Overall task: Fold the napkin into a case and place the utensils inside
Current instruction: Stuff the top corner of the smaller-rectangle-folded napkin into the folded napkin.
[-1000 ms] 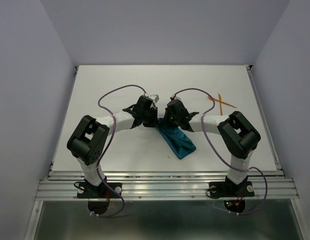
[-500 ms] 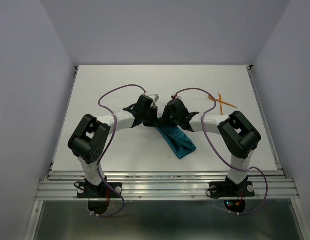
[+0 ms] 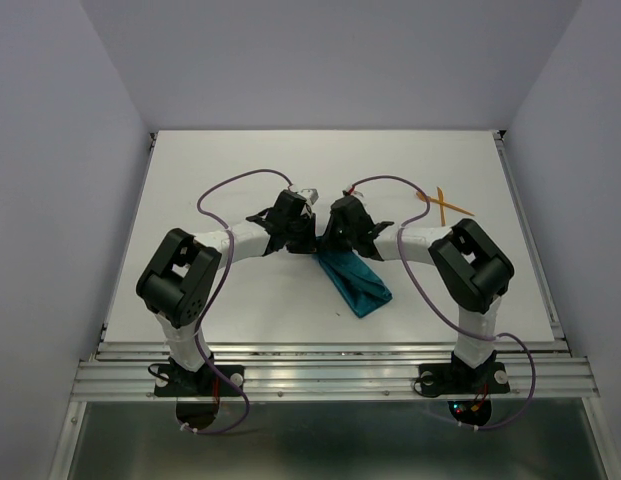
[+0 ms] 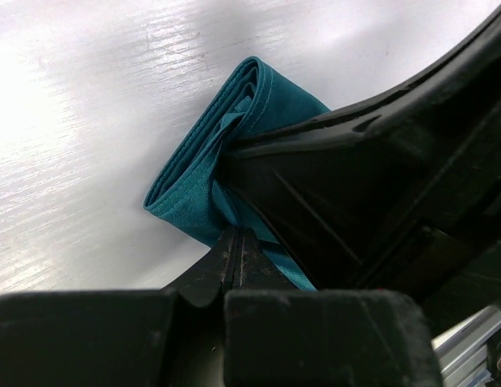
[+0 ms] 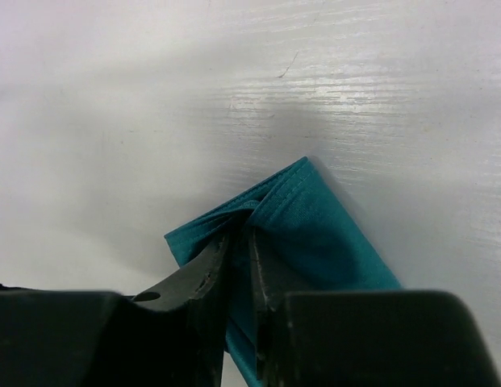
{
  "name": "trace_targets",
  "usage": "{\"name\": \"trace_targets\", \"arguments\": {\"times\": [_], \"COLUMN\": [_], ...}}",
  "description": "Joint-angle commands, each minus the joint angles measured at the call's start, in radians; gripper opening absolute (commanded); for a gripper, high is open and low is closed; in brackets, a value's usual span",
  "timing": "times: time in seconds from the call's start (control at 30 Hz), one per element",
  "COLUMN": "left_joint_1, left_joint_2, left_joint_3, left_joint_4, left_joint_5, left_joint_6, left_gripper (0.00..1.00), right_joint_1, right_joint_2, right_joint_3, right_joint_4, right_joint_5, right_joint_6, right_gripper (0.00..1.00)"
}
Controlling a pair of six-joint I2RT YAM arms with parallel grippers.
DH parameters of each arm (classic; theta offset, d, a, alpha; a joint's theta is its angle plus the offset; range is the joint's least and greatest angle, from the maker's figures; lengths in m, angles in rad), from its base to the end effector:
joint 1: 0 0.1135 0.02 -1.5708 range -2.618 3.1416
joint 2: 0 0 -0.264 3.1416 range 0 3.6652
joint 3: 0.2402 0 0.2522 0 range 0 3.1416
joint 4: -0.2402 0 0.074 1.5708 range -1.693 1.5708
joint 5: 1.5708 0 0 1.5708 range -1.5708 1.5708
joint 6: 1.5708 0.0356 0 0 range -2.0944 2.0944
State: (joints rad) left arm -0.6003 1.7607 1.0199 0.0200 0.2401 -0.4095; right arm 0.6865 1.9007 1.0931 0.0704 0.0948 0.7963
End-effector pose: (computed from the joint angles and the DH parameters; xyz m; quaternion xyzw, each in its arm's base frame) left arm 0.3027 -0.2175 0.1800 0.1353 0.8957 -0.2935 0.3055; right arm 0.3109 0.2504 0.1542 0.0693 0.9109 0.2411 0.3275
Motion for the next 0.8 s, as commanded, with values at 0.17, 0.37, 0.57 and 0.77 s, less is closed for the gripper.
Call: {"name": "trace_targets", "arguments": {"times": [0.17,0.37,0.57,0.77], "left_joint_1": [0.002,0.004,0.007,0.008], "left_joint_2": [-0.015,-0.012,-0.004,-0.006], "left_joint_3": [0.014,0.02,0.023,0.025], "left_joint_4": [0.035,0.035,0.043,0.049], "left_joint_5": [0.018,0.016,0.025,0.034], "left_joint_6": [0.001,-0.005,-0.015,-0.022], "left_gripper": [0.0,0.0,0.0,0.0], "right_joint_1": [-0.002,-0.002,-0.002,-0.002], "right_joint_2": [0.014,-0.022,-0.046,-0.003], "right_joint_3": [0.036,0.011,-0.025,-0.039], "right_joint_4": [0.0,0.0,0.032,0.057], "right_joint_5": [0.037,0.026,-0.026,-0.062], "right_joint_6": [0.027,0.02,0.015,0.029], "right_gripper": [0.02,0.01,0.01,0.01]}}
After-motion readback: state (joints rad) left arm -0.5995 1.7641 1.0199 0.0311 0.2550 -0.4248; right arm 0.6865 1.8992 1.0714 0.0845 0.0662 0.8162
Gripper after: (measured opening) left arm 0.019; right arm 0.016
